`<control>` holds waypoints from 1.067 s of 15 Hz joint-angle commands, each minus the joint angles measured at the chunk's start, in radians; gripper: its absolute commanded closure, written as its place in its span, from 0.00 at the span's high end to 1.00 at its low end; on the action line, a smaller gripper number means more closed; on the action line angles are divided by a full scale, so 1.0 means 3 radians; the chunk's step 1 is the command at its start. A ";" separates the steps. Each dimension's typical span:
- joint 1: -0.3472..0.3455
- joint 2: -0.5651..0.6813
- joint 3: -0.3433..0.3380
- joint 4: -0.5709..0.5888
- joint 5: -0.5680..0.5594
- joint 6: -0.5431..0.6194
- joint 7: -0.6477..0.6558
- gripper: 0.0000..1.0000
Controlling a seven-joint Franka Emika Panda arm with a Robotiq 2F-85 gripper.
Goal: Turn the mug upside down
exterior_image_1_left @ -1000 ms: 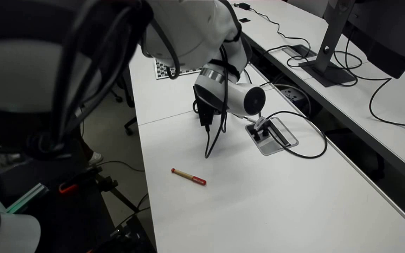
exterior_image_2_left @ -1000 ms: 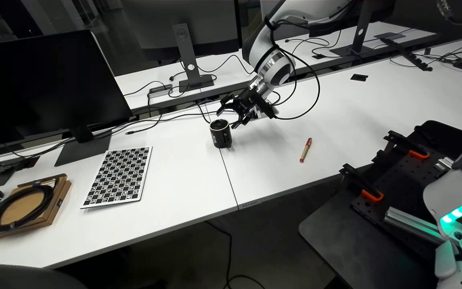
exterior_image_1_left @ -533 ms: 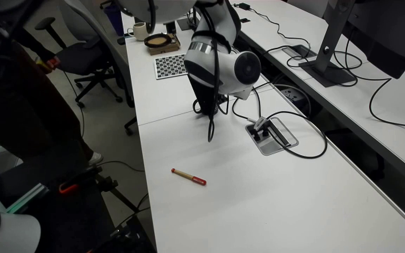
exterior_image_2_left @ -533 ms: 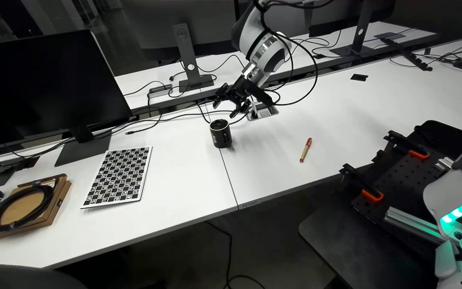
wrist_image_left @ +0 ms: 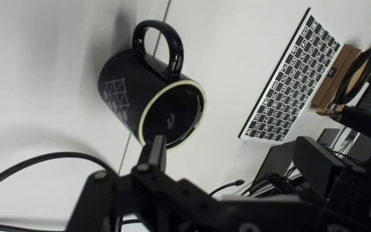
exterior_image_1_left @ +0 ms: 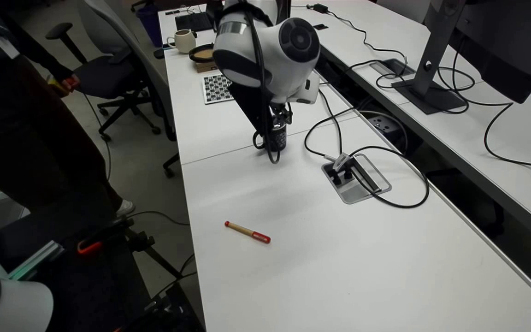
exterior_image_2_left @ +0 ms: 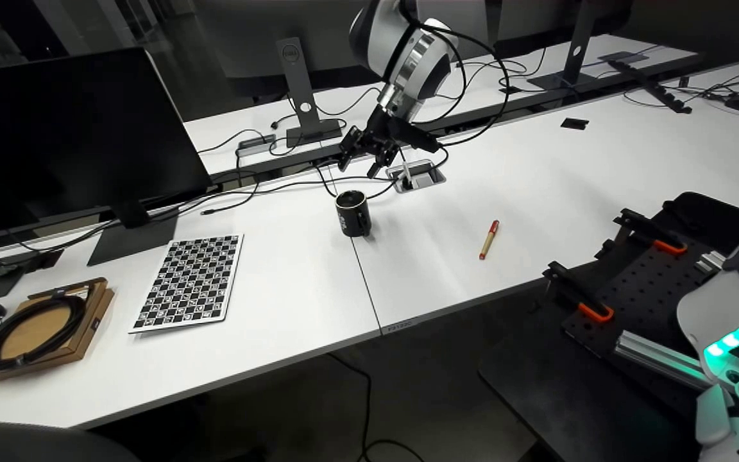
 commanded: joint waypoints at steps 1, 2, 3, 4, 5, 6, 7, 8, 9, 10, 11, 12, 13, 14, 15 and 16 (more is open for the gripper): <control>0.0144 -0.0382 -0.0183 -0.0371 -0.0272 -0.0189 -0.0009 1.00; 0.0171 -0.0440 -0.0231 -0.0432 -0.0392 -0.0265 0.0027 1.00; 0.0206 -0.0498 -0.0298 -0.0499 -0.0537 -0.0336 0.0087 1.00; 0.0240 -0.0546 -0.0357 -0.0555 -0.0678 -0.0380 0.0143 1.00; 0.0270 -0.0597 -0.0422 -0.0618 -0.0845 -0.0426 0.0214 1.00; 0.0296 -0.0636 -0.0479 -0.0673 -0.1007 -0.0450 0.0289 1.00; 0.0333 -0.0677 -0.0540 -0.0735 -0.1182 -0.0421 0.0395 1.00; 0.0337 -0.0705 -0.0559 -0.0783 -0.1299 -0.0344 0.0463 1.00; 0.0338 -0.0737 -0.0571 -0.0834 -0.1405 -0.0262 0.0539 1.00; 0.0336 -0.0763 -0.0578 -0.0877 -0.1508 -0.0186 0.0618 1.00; 0.0307 -0.0793 -0.0542 -0.0926 -0.1519 -0.0041 0.0678 1.00; 0.0290 -0.0810 -0.0520 -0.0964 -0.1555 0.0079 0.0757 1.00; 0.0258 -0.0821 -0.0471 -0.1002 -0.1492 0.0275 0.0851 1.00; 0.0234 -0.0830 -0.0436 -0.1031 -0.1475 0.0405 0.0927 1.00; 0.0216 -0.0828 -0.0393 -0.1063 -0.1452 0.0626 0.0992 1.00; 0.0139 -0.0824 -0.0283 -0.1074 -0.1379 0.0807 0.0994 1.00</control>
